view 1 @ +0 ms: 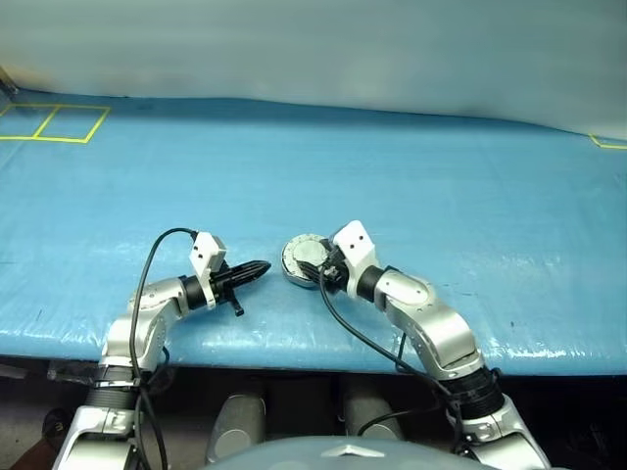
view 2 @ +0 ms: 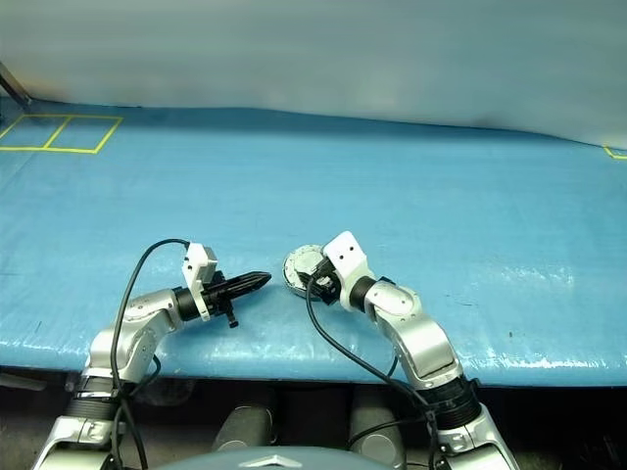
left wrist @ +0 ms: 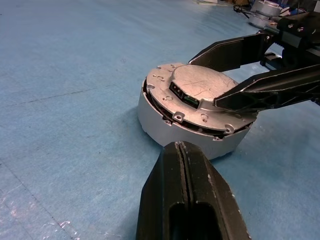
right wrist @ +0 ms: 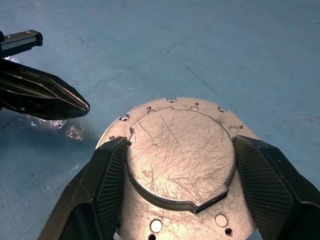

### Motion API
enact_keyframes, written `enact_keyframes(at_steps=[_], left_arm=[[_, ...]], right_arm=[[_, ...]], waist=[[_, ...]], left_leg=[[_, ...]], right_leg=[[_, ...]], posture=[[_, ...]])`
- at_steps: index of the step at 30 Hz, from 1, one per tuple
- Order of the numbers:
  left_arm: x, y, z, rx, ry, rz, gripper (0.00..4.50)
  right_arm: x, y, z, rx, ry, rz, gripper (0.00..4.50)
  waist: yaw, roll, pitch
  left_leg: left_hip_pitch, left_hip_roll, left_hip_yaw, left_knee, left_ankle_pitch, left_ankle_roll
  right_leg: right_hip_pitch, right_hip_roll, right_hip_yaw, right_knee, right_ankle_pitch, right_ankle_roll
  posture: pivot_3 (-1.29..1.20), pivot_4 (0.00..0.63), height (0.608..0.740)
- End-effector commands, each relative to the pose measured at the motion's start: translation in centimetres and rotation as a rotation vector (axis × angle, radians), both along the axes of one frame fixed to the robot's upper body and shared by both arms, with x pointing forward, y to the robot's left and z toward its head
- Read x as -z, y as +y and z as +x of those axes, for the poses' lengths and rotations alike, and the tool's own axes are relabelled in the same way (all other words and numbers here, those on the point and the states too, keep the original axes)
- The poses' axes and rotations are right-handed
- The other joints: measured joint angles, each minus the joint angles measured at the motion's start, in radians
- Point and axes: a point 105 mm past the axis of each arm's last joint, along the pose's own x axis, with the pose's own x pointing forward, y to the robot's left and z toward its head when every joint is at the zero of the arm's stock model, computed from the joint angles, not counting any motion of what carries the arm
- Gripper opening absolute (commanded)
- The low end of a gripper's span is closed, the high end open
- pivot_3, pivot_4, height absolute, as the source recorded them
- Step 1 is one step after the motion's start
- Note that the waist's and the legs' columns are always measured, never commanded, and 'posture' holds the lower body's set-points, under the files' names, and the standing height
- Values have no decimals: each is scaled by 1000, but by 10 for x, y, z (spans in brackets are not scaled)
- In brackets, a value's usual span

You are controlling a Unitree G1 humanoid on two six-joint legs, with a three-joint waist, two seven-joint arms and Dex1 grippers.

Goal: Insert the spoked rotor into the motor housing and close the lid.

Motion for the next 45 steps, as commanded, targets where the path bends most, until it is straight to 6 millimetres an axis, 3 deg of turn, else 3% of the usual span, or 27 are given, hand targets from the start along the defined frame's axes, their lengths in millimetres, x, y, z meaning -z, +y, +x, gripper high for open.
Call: enact_keyframes(at_steps=[1,11,21,31,38,45], left_arm=[[-9,-1,1,-1,-41,-19,0],[-6,1,2,-8,-31,-12,0],[-6,-1,1,-11,-30,-20,0],[-11,-1,3,-34,-38,-67,0],[-30,-16,12,-16,-39,-186,0],[-20,-29,21,18,-1,-116,0]], right_arm=[[-9,8,-3,-11,-14,18,2989],[-4,8,-1,26,20,1,2989],[21,0,2,56,33,-121,2989],[26,-4,3,77,80,-94,2989],[27,-3,1,67,80,-101,2989],[25,-6,0,83,73,-95,2989]], waist=[[0,0,0],[0,0,0],[-1,0,-1],[-1,0,-4],[0,0,-4],[1,1,-5]], left_leg=[[0,0,0,0,0,0],[0,0,0,0,0,0],[1,0,0,0,0,0],[2,1,0,0,0,0],[2,1,0,0,0,0],[2,0,0,0,0,0]], right_leg=[[0,0,0,0,0,0],[0,0,0,0,0,0],[0,0,0,0,0,0],[1,0,0,0,0,0],[1,0,0,0,0,0],[1,0,0,0,0,0]], posture=[[0,150,740],[0,150,740],[0,150,740],[0,150,740],[0,150,740],[0,150,740]])
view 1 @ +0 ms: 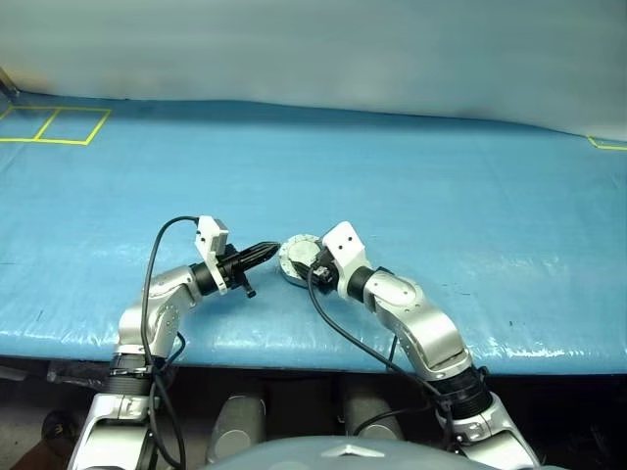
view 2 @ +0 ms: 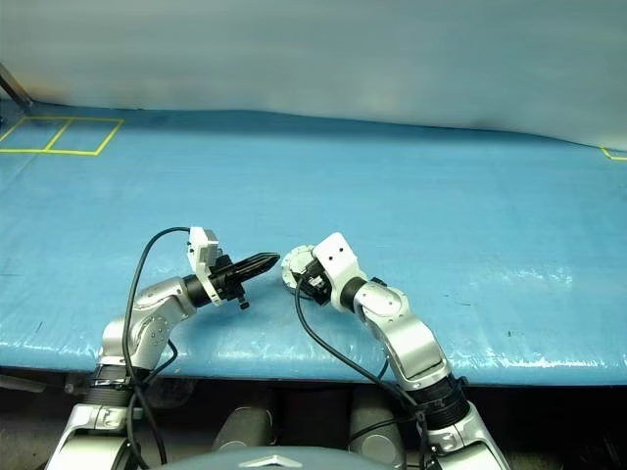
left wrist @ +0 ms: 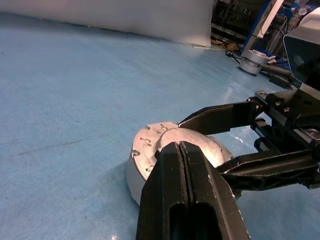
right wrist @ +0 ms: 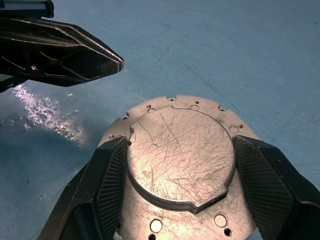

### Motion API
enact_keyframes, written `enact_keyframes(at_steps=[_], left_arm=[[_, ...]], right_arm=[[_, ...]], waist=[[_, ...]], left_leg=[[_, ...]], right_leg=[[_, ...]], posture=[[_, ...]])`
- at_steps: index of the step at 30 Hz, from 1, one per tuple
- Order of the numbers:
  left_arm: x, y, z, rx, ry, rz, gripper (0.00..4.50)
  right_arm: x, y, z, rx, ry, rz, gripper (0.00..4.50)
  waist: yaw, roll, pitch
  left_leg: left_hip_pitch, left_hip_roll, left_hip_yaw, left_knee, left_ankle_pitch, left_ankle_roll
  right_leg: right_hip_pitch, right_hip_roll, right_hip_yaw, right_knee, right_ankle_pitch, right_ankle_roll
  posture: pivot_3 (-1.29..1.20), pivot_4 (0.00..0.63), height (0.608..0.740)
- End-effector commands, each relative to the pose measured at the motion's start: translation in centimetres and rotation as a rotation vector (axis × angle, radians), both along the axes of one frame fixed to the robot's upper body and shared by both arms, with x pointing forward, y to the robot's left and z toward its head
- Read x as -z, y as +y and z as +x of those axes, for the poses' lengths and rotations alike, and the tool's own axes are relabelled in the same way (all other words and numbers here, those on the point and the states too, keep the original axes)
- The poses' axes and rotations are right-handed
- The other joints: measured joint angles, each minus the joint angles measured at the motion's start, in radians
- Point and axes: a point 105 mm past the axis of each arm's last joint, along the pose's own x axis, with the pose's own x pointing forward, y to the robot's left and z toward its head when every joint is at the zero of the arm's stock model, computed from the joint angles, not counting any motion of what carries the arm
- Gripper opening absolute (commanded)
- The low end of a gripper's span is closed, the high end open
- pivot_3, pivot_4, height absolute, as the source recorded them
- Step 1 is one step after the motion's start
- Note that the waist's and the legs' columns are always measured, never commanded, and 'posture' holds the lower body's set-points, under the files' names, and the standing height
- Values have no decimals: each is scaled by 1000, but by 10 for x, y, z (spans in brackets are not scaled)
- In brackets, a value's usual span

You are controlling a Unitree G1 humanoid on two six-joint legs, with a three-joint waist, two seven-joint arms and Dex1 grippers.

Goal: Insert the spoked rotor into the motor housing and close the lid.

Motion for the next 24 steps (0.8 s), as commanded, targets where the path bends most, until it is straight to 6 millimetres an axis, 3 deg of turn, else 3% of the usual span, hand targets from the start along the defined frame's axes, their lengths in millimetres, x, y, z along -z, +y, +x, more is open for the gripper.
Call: enact_keyframes(at_steps=[1,9,17,21,24], left_arm=[[6,-7,4,22,20,34,0],[31,-10,2,54,39,162,0],[30,-10,1,58,31,153,0],[31,-6,1,51,32,155,0],[33,-4,0,43,36,159,0]], right_arm=[[18,-11,-2,46,64,-42,2989],[14,-13,-3,61,54,-28,2989],[7,-9,-7,6,54,18,2989],[-14,-6,-11,-35,-12,60,4359],[-29,-8,-12,-23,-41,111,4463]], waist=[[0,0,0],[4,1,-2],[5,1,-3],[7,1,-3],[7,1,-2]], left_leg=[[0,0,0,0,0,0],[0,0,0,0,0,0],[-1,0,0,0,0,0],[-2,0,0,-1,0,0],[-3,0,0,-1,0,0]], right_leg=[[0,0,0,0,0,0],[0,0,0,-1,0,0],[0,0,0,-1,0,0],[-1,0,0,-1,0,0],[-3,0,0,-1,0,0]], posture=[[0,150,740],[0,150,740],[0,150,740],[0,150,740],[0,150,740]])
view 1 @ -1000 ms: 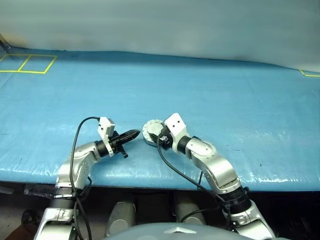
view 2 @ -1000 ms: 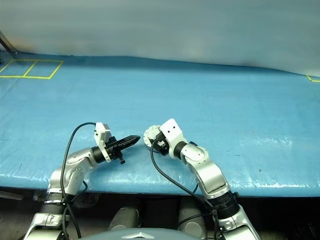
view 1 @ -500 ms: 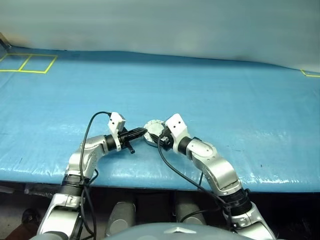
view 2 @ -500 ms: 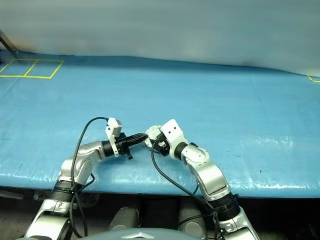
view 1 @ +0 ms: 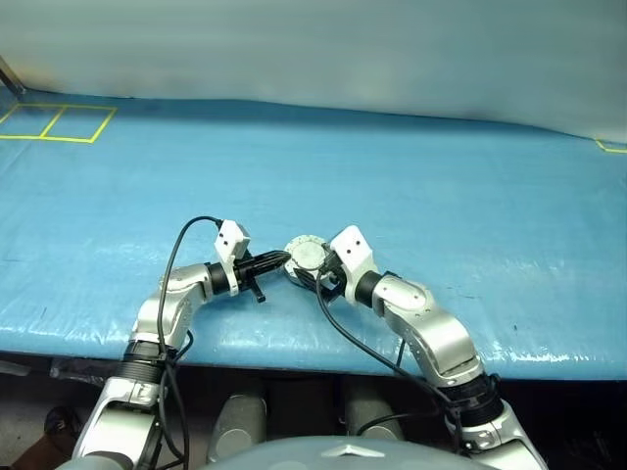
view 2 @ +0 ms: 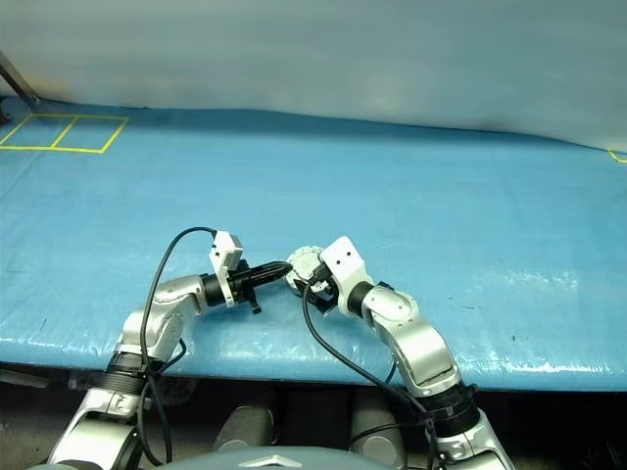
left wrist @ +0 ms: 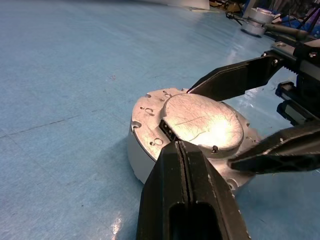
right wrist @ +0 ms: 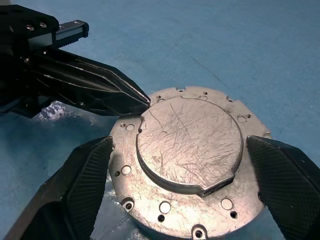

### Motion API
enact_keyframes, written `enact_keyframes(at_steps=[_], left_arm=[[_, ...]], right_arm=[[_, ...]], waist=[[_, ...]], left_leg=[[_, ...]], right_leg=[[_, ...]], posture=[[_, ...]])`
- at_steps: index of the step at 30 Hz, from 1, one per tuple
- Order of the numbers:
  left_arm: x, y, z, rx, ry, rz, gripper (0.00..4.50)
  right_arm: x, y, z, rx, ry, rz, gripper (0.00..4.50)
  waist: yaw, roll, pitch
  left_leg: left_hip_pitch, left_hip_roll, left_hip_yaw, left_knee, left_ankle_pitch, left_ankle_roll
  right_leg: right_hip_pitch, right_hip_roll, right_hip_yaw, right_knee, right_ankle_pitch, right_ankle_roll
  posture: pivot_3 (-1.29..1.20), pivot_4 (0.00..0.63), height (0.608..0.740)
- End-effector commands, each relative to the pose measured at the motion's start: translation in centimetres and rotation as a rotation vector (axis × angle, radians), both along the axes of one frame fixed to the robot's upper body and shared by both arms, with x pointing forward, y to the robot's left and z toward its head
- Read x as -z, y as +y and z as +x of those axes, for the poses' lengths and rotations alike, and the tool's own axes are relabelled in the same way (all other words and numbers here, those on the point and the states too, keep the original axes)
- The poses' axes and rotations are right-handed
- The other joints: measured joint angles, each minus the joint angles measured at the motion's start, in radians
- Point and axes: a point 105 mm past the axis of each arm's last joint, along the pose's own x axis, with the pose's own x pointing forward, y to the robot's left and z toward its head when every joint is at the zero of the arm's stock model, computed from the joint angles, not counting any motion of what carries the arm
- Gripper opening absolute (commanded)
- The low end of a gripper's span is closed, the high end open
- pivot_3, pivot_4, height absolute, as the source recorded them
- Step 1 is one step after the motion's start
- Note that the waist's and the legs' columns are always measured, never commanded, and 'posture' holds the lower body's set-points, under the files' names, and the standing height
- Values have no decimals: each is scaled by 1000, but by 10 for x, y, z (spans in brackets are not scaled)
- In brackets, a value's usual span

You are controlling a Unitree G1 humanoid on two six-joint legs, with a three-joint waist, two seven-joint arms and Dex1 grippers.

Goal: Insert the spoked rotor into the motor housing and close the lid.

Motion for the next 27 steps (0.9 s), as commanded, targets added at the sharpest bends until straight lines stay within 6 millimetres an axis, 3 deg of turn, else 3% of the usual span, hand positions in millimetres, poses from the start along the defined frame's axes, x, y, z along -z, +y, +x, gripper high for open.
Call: enact_keyframes(at_steps=[1,4,8,14,27], left_arm=[[12,5,-3,-8,31,34,0],[14,7,-4,-13,32,37,0],[14,8,-3,-18,29,36,0],[15,8,-3,-22,21,38,0],[16,11,-3,-36,16,39,0]], right_arm=[[-32,-1,-2,1,-64,106,4463],[-43,-10,-2,55,7,268,4463],[-28,-30,3,183,157,378,4463],[-9,-43,1,258,339,548,4463],[2,-25,-3,227,525,765,4463]], waist=[[0,0,0],[0,0,0],[4,0,0],[3,1,1],[1,2,1]], left_leg=[[0,0,0,0,0,0],[0,0,0,0,0,0],[0,0,-1,0,0,0],[-1,0,-1,0,0,0],[-1,0,0,0,0,0]], right_leg=[[0,0,0,0,0,0],[0,0,0,0,0,0],[0,0,0,0,0,0],[-1,0,0,0,0,0],[-1,0,0,0,0,0]], posture=[[0,150,740],[0,150,740],[0,150,740],[0,150,740],[0,150,740]])
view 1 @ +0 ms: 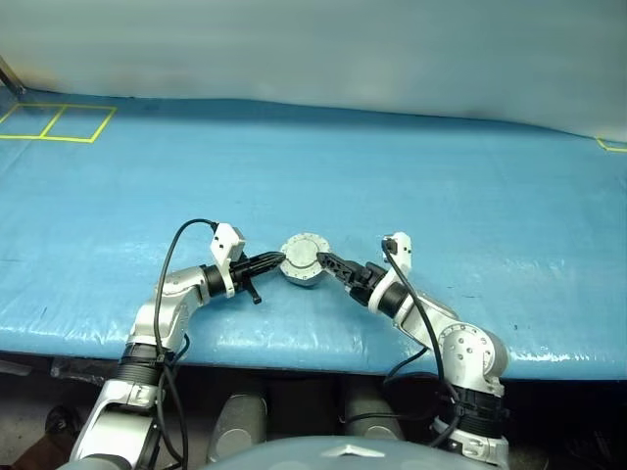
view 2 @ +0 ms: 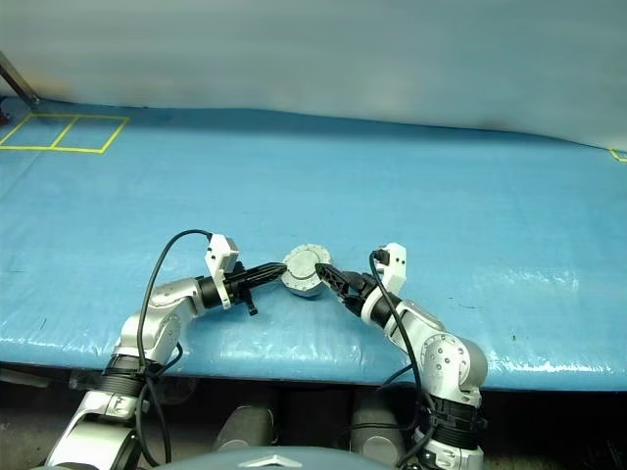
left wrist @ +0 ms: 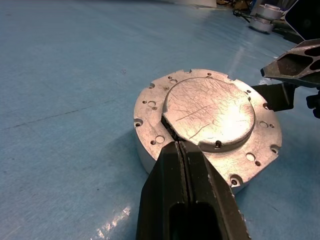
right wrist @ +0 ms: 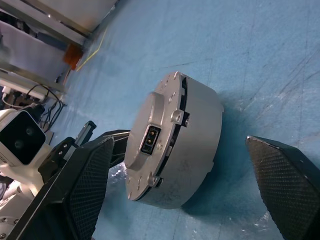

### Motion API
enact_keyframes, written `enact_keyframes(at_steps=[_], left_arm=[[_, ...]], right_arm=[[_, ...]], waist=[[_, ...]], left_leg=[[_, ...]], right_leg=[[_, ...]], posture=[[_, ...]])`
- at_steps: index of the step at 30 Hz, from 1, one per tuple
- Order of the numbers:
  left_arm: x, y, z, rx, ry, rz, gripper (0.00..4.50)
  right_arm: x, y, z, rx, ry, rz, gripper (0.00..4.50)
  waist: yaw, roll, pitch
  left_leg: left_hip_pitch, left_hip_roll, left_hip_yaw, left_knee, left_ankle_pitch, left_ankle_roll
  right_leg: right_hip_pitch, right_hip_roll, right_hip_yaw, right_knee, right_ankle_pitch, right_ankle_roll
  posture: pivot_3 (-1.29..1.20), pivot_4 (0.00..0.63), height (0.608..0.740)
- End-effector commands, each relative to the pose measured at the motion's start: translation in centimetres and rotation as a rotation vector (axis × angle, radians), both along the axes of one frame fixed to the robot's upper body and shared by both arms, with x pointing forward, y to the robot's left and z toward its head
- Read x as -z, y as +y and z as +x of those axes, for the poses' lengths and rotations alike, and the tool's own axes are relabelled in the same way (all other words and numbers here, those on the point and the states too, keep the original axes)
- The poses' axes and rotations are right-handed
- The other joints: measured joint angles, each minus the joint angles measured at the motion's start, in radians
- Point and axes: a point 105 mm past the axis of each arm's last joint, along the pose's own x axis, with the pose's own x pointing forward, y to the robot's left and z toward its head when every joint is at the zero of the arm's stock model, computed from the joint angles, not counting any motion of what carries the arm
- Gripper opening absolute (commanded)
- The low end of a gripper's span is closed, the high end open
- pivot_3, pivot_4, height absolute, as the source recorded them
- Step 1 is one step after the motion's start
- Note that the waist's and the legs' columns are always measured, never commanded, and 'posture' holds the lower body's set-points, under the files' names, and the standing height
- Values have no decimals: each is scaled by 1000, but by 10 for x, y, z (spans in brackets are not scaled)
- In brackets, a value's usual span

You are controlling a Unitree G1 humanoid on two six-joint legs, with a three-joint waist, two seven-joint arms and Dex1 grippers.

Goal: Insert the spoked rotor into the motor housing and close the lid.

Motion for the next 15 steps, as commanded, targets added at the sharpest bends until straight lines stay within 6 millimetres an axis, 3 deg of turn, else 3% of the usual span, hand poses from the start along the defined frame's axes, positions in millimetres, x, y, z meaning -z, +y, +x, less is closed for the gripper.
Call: enact_keyframes(at_steps=[1,7,11,15], left_arm=[[10,3,-3,-12,34,21,0],[11,4,-4,-12,34,24,0],[11,4,-4,-13,33,24,0],[12,4,-4,-14,35,24,0]], right_arm=[[-7,6,2,-15,-6,54,4463],[3,10,3,-13,53,103,4463],[3,12,4,-14,65,128,3550],[1,13,4,-22,55,143,2201]], waist=[[0,0,0],[-4,0,0],[-6,0,0],[-8,1,0]], left_leg=[[0,0,0,0,0,0],[0,0,0,0,0,0],[0,0,0,0,0,0],[0,0,0,0,0,0]], right_leg=[[0,0,0,0,0,0],[0,0,0,0,0,0],[0,0,0,0,0,0],[0,0,0,0,0,0]], posture=[[0,150,740],[0,150,740],[0,150,740],[0,150,740]])
